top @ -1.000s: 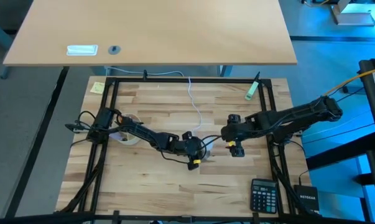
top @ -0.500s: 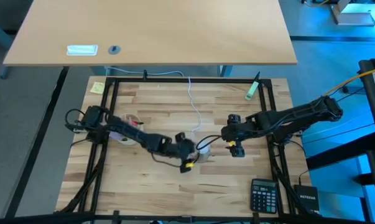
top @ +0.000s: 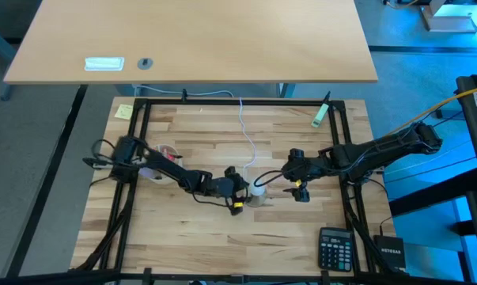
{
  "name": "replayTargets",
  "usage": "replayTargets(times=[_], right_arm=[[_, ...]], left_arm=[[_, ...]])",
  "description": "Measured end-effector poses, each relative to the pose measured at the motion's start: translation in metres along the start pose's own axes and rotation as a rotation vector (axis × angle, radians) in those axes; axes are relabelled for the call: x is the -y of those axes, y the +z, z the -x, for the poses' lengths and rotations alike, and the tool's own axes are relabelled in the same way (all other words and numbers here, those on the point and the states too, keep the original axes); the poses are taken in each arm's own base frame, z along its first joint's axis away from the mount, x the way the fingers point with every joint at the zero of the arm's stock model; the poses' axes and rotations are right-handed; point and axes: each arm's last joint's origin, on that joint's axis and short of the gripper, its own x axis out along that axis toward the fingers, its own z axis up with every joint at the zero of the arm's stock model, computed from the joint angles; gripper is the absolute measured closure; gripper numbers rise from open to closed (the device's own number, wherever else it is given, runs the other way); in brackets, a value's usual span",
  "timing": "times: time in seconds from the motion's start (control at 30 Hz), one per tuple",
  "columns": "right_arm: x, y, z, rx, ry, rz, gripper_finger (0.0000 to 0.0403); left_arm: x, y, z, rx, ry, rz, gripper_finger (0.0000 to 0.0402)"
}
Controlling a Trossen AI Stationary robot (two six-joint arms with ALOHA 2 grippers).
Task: Screw lightbulb
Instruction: Remove the lightbulb from the lamp
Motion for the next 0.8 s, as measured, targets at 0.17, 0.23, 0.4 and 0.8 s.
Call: replayTargets(times=[0.17,0.23,0.4,0.8], right_arm=[[0.0,0.0,-0.002,-0.002,-0.001,0.0,0.0027],[-0.001,0.002,-0.002,0.012,0.01,-0.001,0.0027],[-0.001,0.003,-0.002,0.018,0.007,-0.002,0.0027],[-0.001,0.004,-0.002,0.035,-0.003,-0.004,0.0027]], left_arm=[[0.007,-0.005,-0.01,0.092,-0.032,0.002,0.0144],[0.006,-0.009,-0.011,0.072,-0.011,-0.006,0.0144],[0.005,-0.002,-0.011,0.127,-0.018,-0.046,0.0144],[0.012,-0.01,-0.043,0.118,-0.014,-0.101,0.0145]])
